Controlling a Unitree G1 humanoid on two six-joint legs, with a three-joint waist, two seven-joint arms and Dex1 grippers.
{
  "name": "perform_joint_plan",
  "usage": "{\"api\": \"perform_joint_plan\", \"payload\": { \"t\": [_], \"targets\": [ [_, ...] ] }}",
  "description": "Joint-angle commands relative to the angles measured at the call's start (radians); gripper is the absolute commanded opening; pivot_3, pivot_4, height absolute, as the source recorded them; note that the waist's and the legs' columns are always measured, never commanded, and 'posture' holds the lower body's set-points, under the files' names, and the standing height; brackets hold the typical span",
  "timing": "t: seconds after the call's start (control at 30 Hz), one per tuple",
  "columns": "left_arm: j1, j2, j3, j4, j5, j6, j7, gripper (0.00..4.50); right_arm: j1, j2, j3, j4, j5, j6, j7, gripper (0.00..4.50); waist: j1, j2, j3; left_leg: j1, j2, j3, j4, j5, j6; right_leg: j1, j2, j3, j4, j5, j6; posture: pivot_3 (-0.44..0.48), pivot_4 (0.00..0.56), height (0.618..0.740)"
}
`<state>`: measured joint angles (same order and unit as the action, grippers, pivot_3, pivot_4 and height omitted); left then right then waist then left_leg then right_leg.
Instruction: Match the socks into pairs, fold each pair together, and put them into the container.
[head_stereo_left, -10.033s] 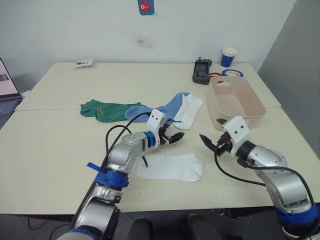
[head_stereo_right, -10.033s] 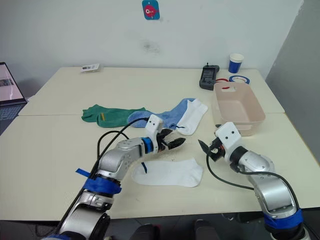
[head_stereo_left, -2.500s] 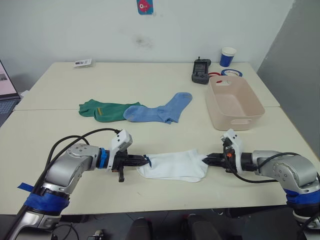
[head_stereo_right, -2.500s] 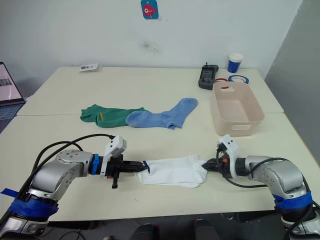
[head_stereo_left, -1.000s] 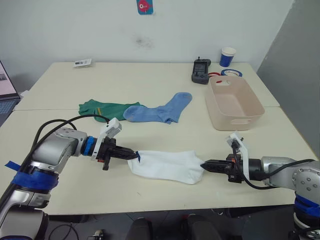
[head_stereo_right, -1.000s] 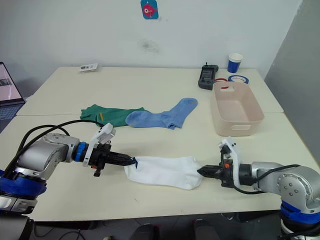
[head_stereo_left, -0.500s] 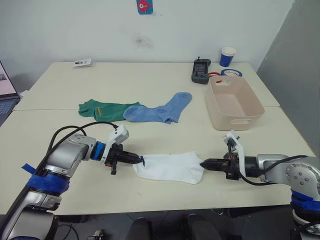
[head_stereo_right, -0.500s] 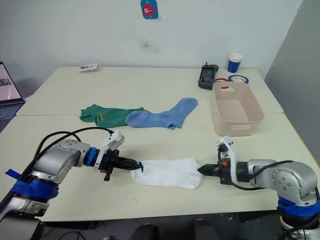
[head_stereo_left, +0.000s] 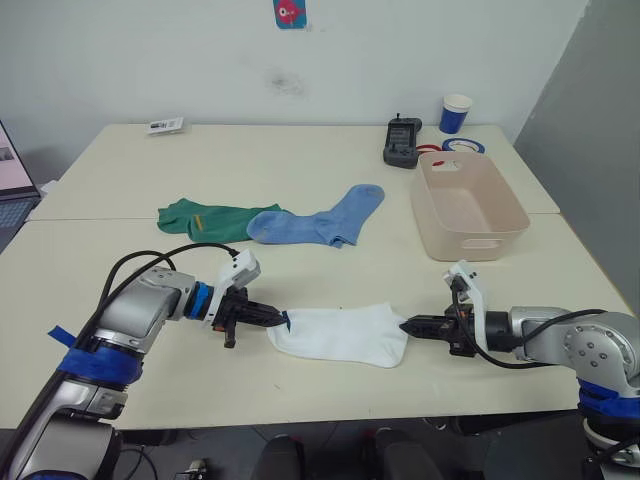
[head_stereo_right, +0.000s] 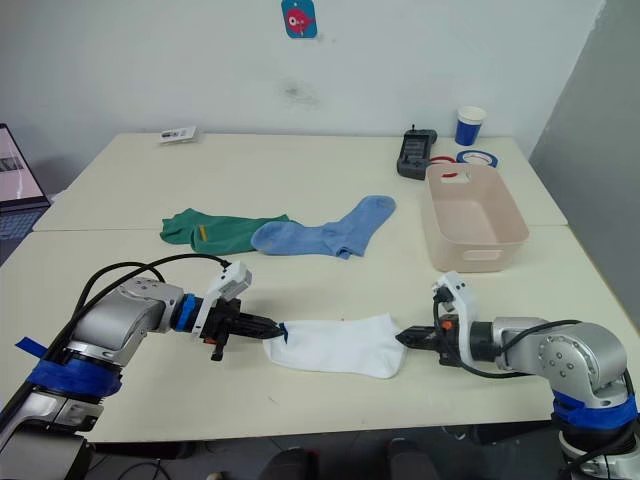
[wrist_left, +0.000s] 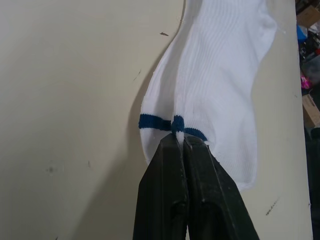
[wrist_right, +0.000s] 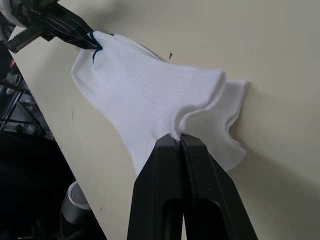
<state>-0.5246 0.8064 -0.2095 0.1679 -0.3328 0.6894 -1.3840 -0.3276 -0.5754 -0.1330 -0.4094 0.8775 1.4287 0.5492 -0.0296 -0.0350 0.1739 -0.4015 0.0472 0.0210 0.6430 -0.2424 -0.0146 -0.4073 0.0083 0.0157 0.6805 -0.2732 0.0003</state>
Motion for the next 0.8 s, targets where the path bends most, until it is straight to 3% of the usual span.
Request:
{"api": "perform_joint_plan", "payload": {
  "t": [0.03, 0.8],
  "targets": [
    [-0.027, 0.0, 0.015, -0.01, -0.014, 0.014, -0.004, 0.0, -0.008, -0.009, -0.003, -0.005, -0.001, -0.027, 0.001, 0.02, 0.0, 0.0, 0.0, 0.0, 0.0, 0.0, 0.0, 0.0, 0.0, 0.0, 0.0, 0.0, 0.0, 0.0, 0.0, 0.0, 0.15, 0.74],
    [0.01, 0.012, -0.001, -0.028, 0.011, -0.01, -0.005, 0.0, 0.017, -0.015, 0.05, 0.026, -0.038, -0.096, 0.008, 0.02, 0.0, 0.0, 0.0, 0.0, 0.0, 0.0, 0.0, 0.0, 0.0, 0.0, 0.0, 0.0, 0.0, 0.0, 0.0, 0.0, 0.15, 0.74]
  ]
}}
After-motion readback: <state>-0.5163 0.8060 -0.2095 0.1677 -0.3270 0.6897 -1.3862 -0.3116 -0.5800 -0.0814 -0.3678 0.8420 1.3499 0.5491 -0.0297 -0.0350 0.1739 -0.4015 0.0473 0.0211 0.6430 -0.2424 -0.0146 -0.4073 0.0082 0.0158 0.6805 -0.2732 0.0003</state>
